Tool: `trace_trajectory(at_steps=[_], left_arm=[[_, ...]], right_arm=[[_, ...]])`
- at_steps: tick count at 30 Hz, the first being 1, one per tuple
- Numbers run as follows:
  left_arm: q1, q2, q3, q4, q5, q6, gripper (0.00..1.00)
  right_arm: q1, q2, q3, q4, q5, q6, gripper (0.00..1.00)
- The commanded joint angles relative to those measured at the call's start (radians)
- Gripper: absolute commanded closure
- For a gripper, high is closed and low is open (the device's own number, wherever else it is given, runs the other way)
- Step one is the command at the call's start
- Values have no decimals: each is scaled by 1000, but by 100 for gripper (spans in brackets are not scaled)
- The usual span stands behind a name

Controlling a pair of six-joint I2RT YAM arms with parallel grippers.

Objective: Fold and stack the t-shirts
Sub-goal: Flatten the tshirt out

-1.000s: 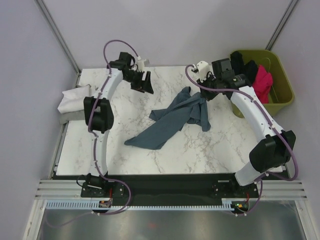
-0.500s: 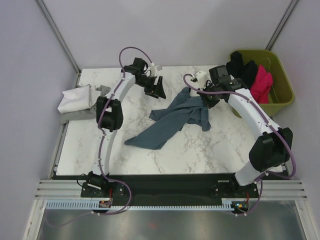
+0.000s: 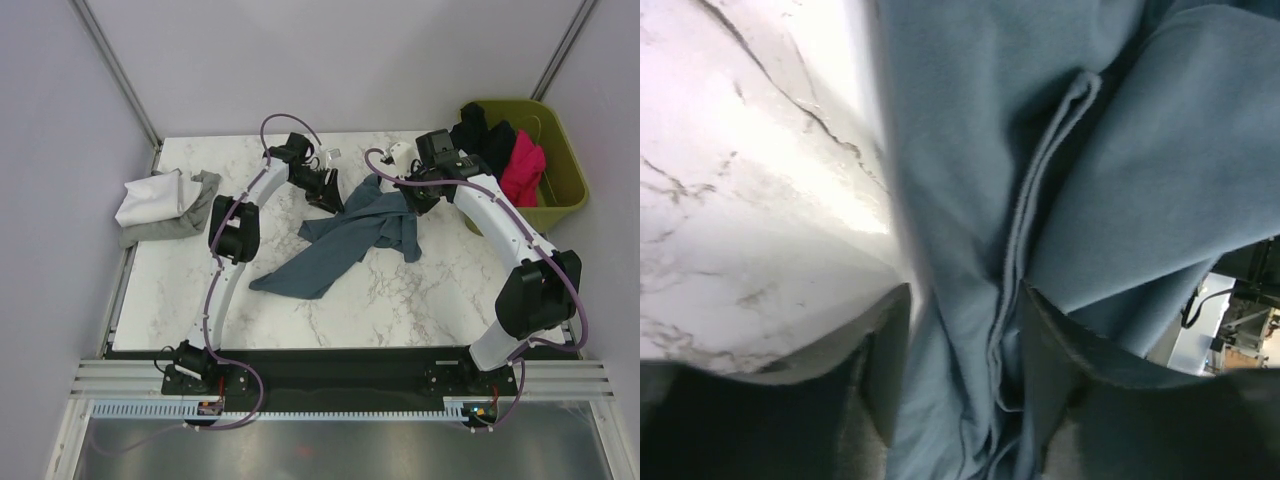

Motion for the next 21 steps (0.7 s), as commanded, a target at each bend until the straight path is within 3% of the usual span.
trace_trajectory(at_steps=[1,10,15,21], left_arm=[[-7,25,32,21,19,-28,48],[-14,17,20,21,52,-19,64],[-16,-10,15,15,72,-11,96],[24,-206,15,-13,14,27,98]], right_arm=[[-2,6,37,7,10,-9,100],[-1,17,40,11,22,-22,100],[-1,9,20,23,30,-26,100],[-6,0,20,80,160,-35,100]])
